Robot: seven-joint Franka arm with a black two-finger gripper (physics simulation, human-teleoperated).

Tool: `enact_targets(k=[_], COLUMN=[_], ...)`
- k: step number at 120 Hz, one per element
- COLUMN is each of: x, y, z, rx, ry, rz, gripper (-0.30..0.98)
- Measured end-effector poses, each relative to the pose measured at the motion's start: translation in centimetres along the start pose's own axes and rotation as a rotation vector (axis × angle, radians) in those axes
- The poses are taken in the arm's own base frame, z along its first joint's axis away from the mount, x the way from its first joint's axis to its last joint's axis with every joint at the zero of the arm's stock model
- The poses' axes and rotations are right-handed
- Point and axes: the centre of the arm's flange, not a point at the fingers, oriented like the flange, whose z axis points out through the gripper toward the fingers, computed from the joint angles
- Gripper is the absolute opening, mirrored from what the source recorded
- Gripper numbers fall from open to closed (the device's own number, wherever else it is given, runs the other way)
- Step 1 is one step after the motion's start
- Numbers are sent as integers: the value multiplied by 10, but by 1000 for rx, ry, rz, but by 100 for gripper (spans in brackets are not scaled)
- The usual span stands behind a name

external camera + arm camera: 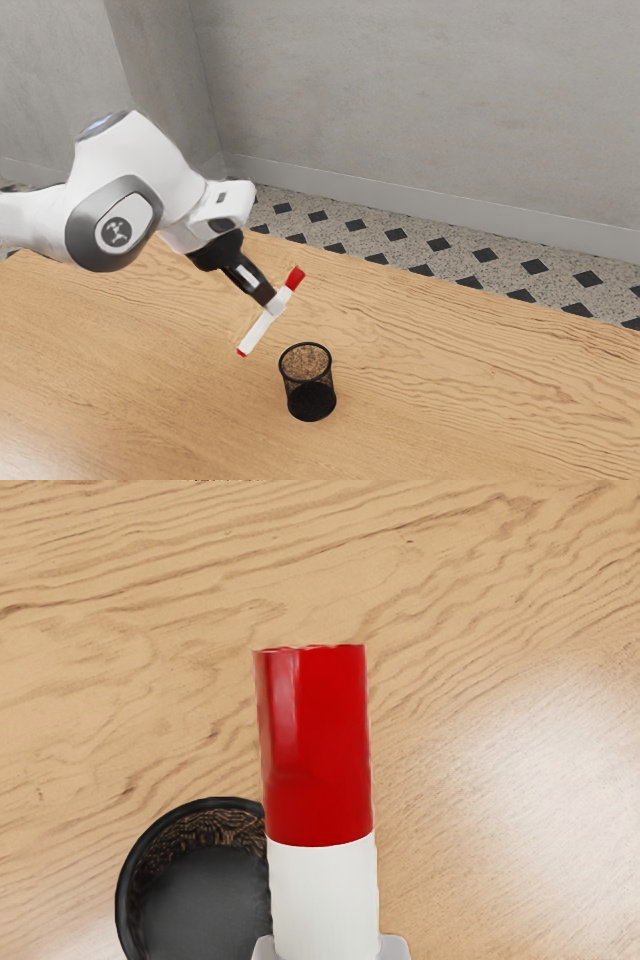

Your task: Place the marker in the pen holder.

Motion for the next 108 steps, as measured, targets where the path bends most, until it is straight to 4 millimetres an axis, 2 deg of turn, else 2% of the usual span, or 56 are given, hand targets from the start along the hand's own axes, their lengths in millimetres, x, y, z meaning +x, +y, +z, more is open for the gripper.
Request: enact_targets(k=[9, 23, 29, 45, 55, 76, 100, 108], x=[-10, -10, -12, -31, -34, -35, -31, -23], y=[18, 21, 15, -29, -41, -48, -37, -33], z=[18, 41, 45, 52, 52, 62, 76, 75], rx=[-37, -84, -85, -50, -27, 24, 42, 47], ry=[45, 132, 164, 213, 237, 237, 224, 234], rz=[16, -12, -29, -91, -79, -19, 53, 76], gripper=[-6, -6, -6, -6, -6, -6, -7, -7])
